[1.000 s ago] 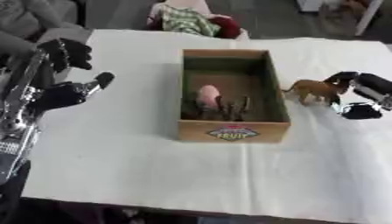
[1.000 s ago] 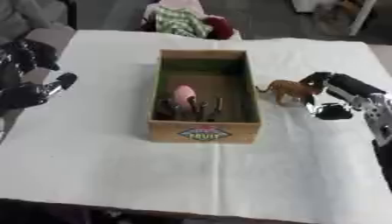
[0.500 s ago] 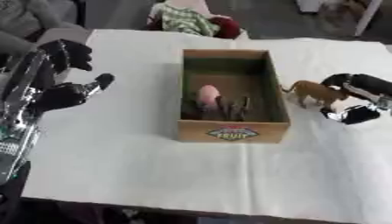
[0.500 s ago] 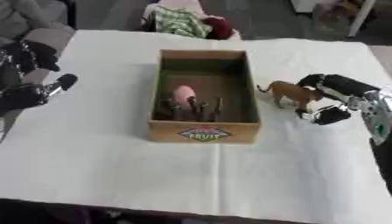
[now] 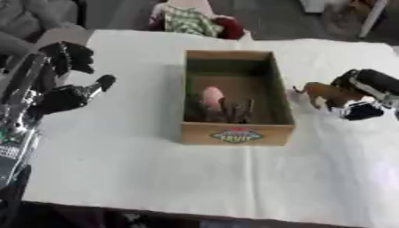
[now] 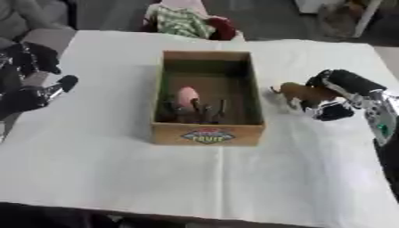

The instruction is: Pick up objects on the table and place them in the box.

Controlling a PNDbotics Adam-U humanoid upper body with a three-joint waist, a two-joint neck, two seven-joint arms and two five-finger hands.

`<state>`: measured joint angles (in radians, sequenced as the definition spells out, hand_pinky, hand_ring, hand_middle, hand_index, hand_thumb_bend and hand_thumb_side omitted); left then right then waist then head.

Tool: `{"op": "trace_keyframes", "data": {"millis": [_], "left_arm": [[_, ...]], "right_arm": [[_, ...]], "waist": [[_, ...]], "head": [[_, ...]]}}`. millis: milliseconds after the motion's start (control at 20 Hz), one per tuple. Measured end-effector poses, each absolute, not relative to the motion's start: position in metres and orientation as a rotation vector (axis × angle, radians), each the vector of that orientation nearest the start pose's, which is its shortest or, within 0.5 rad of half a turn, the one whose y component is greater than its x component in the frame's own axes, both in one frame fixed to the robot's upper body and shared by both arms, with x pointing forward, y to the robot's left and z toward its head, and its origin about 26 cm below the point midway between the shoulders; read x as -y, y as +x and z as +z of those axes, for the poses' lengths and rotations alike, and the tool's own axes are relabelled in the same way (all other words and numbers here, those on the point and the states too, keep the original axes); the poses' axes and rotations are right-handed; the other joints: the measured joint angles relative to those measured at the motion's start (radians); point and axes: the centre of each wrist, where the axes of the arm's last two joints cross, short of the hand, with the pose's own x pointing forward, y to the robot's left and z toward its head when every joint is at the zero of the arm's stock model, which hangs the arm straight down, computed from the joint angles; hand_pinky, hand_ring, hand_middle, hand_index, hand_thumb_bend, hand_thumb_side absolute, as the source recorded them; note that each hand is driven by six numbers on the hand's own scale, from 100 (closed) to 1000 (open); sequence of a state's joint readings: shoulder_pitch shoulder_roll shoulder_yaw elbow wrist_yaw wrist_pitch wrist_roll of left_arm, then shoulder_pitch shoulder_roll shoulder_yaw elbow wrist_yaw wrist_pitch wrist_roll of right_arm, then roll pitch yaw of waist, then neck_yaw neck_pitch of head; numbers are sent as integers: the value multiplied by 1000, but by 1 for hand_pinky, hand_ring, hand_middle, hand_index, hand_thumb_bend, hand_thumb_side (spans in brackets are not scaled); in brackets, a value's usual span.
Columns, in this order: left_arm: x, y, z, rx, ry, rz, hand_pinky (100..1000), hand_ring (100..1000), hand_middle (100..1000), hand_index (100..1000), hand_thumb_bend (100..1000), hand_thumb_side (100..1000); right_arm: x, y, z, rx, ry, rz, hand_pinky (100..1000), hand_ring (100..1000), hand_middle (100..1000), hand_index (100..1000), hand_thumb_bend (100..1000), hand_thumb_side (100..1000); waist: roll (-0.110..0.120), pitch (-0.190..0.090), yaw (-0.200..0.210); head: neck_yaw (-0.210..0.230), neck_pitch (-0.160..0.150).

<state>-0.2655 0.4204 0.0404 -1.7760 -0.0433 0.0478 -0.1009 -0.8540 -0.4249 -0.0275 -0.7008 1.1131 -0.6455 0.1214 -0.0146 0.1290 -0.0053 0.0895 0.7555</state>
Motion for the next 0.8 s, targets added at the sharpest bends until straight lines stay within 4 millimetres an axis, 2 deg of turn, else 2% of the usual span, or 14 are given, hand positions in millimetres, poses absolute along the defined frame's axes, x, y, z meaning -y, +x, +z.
{"op": "trace_keyframes", "data": {"millis": [250,300,350,400,450,650,800], "left_arm": [[-309,324,154,1941,288,-488,689,543,529,651,565,168],[-309,324,153,1941,286,-488,690,543,529,651,565,168],[-309,324,153,1941,285,-487,691,543,529,652,563,168],[-309,324,153,1942,283,-486,692,543,530,652,564,167],[-309,324,153,1941,283,-486,693,543,530,652,561,168],[-309,324,153,1941,281,-487,697,550,530,652,557,168],[-309,324,152,1942,277,-489,696,552,530,652,555,168]], "right_arm": [[339,469,116,1638,-811,1567,476,416,360,465,100,299],[338,470,117,1651,-811,1559,476,416,361,464,100,448],[337,470,119,1665,-811,1552,475,415,357,464,100,286],[336,471,123,1682,-812,1545,475,415,355,463,100,329],[333,472,127,1704,-811,1536,474,414,354,463,100,265],[319,478,149,1809,-792,1511,475,415,350,461,100,230],[299,484,167,1900,-752,1506,477,417,350,461,100,220]], "waist": [[0,-2,0],[0,-2,0],[0,-3,0],[0,-3,0],[0,-3,0],[0,-6,0],[0,-8,2]], "head": [[0,0],[0,0],[0,0],[0,0],[0,0],[-1,0],[-4,0]]}}
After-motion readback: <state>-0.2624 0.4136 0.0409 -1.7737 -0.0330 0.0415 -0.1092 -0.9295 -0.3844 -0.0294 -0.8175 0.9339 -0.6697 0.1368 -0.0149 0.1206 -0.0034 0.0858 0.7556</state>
